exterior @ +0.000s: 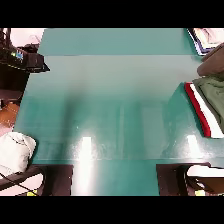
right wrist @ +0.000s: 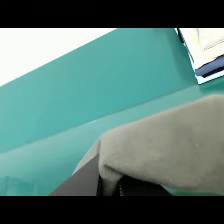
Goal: Fold the shirts.
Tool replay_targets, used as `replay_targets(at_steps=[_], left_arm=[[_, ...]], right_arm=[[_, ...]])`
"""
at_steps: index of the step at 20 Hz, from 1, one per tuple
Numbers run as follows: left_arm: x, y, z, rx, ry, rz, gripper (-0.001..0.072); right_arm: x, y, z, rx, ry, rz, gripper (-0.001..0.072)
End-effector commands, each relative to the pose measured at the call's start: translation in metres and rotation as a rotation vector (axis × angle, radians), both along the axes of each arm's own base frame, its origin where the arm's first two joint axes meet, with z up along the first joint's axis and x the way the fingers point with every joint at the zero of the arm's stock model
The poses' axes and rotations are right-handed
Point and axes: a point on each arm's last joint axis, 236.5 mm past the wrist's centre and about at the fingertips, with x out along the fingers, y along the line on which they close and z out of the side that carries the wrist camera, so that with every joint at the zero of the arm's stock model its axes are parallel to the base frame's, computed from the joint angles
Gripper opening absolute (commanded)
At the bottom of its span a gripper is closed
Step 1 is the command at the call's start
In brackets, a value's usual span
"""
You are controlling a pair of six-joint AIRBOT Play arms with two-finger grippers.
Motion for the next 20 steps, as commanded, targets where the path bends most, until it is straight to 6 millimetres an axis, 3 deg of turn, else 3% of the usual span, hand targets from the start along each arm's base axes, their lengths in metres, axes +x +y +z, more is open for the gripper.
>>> replay_targets(at_steps=[1, 4, 6, 12, 16, 18, 19, 20], left_arm=[[-0.001, -0.001, -0.006, -0.003, 0.015, -0.001, 0.0025], [-0.001, -0.001, -0.006, -0.003, 0.016, -0.003, 0.0025], [-0.001, -0.001, -0.006, -0.003, 0.015, -0.003, 0.0025], [-0.002, -0.001, -0.006, 0.007, 0.011, -0.021, 0.0025], [-0.002, -0.001, -0.006, 0.009, 0.009, -0.025, 0.0024], [-0.002, -0.002, -0.006, 0.007, 0.008, -0.026, 0.0025], [-0.002, -0.002, -0.006, 0.007, 0.009, -0.027, 0.0025], [-0.002, -0.002, -0.006, 0.007, 0.008, -0.026, 0.0025]], right_arm=[[-0.027, 0.009, 0.007, 0.005, 0.056, 0.019, 0.0015], [-0.055, 0.009, 0.001, 0.071, 0.132, 0.001, 0.0016], [-0.075, 0.008, -0.013, 0.136, 0.217, -0.009, 0.0017], [-0.153, -0.025, -0.071, 0.211, 0.578, -0.201, 0.0019], [-0.181, -0.05, -0.077, 0.162, 0.647, -0.334, 0.0039], [-0.188, -0.057, -0.077, 0.158, 0.655, -0.365, 0.0407], [-0.19, -0.059, -0.077, 0.161, 0.655, -0.372, 0.0484], [-0.192, -0.061, -0.077, 0.163, 0.654, -0.378, 0.0483]])
